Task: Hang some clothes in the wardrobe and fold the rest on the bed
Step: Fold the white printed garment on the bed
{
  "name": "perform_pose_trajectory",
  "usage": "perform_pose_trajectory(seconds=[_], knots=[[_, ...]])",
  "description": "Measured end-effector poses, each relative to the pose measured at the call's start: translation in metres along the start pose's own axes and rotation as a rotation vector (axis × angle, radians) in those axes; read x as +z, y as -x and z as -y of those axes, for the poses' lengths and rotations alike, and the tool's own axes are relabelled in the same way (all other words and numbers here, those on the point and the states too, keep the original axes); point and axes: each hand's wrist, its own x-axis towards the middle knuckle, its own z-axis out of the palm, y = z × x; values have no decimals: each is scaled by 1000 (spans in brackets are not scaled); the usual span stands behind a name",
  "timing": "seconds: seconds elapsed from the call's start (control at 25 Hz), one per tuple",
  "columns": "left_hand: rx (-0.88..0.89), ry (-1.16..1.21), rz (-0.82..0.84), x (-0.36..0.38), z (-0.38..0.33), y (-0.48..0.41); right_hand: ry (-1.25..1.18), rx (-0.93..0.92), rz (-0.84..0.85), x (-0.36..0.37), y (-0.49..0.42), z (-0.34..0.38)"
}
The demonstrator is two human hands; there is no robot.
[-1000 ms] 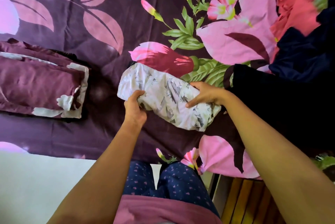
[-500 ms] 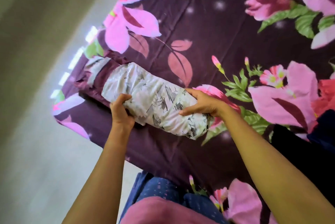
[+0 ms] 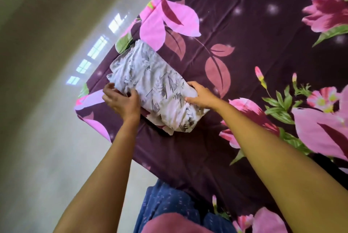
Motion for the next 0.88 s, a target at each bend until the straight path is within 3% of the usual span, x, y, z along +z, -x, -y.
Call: perform_pose_trajectory(seconds=[0.08, 0.16, 0.24, 0.36, 0.44, 0.48, 0.56, 0.64, 0.76, 0.88], knots=[[364, -100, -6, 9, -14, 26, 46, -31, -1, 0, 7, -1], [724, -203, 183, 25, -17, 44, 85, -104, -9, 4, 14, -1], [805, -331, 332, 35, -8, 46, 113, -144, -23, 12, 19, -4], [581, -337, 347, 36, 3, 45, 11, -3, -243, 29, 30, -21], [474, -346, 281, 31, 2, 48, -217, 266, -464, 46, 38, -32], [428, -343, 255, 29, 0, 49, -422, 401, -478, 55, 43, -34], [342, -318, 207, 29, -6, 52, -972, 568, -309, 73, 49, -31], [194, -273, 155, 30, -12, 53, -1296, 600, -162, 83, 48, -32], [-218, -52, 75, 30, -17, 43, -1286, 602, -165, 89, 49, -32], [-456, 285, 72, 28, -14, 32, -1245, 618, -164, 87, 54, -30]])
